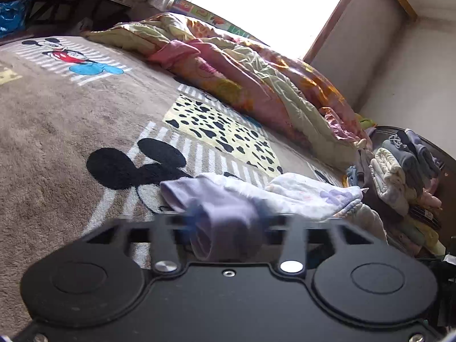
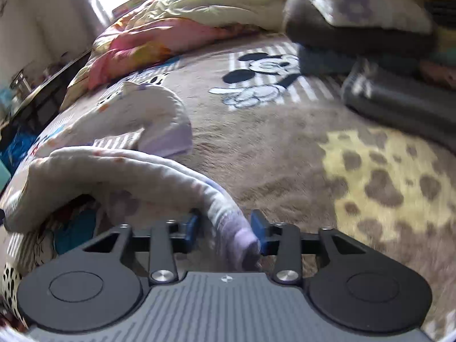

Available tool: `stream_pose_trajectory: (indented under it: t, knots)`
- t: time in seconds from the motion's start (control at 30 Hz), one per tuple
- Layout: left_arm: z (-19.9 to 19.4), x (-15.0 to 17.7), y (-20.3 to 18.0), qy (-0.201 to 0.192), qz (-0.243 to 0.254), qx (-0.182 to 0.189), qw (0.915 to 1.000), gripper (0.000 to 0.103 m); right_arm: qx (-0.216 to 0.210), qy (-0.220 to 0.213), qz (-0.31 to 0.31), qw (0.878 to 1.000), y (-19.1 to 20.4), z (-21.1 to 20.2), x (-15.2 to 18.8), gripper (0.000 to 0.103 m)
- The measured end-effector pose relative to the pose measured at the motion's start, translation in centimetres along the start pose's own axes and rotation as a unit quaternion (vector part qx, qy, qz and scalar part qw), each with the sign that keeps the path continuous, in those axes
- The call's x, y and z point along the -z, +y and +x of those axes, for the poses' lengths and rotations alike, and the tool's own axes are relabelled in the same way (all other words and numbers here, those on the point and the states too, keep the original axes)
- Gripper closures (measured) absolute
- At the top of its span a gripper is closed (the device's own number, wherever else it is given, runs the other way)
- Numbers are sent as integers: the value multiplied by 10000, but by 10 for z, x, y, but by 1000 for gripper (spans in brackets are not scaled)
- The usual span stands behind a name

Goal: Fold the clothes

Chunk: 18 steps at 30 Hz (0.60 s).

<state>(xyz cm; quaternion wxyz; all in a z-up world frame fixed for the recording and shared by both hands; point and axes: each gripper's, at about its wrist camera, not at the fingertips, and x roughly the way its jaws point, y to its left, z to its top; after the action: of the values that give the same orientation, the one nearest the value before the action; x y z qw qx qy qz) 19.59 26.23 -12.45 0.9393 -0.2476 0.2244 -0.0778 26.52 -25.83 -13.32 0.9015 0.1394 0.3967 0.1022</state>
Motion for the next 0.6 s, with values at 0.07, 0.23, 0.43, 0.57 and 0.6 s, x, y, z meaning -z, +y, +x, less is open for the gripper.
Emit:
stream_pose_trajectory:
  t: [0.07,0.23,0.43,0.57,0.6]
  knots:
    - [-8,0,5,-18,-1,20,10000,48,-62,-39,94,9999,-4,-4,10,46]
    - [-32,5,21,-64,17,-42,10000,44,-354,-136,495,9981,-14,-18,37,35]
    - [-27,25,7,462,925,-73,9946,42,-623,-365,865,9936,-15,-24,50,33]
    - [-3,46,-10,720,1496,-168,9860,42,-653,-508,821,9932,-10,-19,52,41]
    - [4,50,-14,729,1600,-193,9842,42,-665,-536,844,9928,-10,-17,51,47]
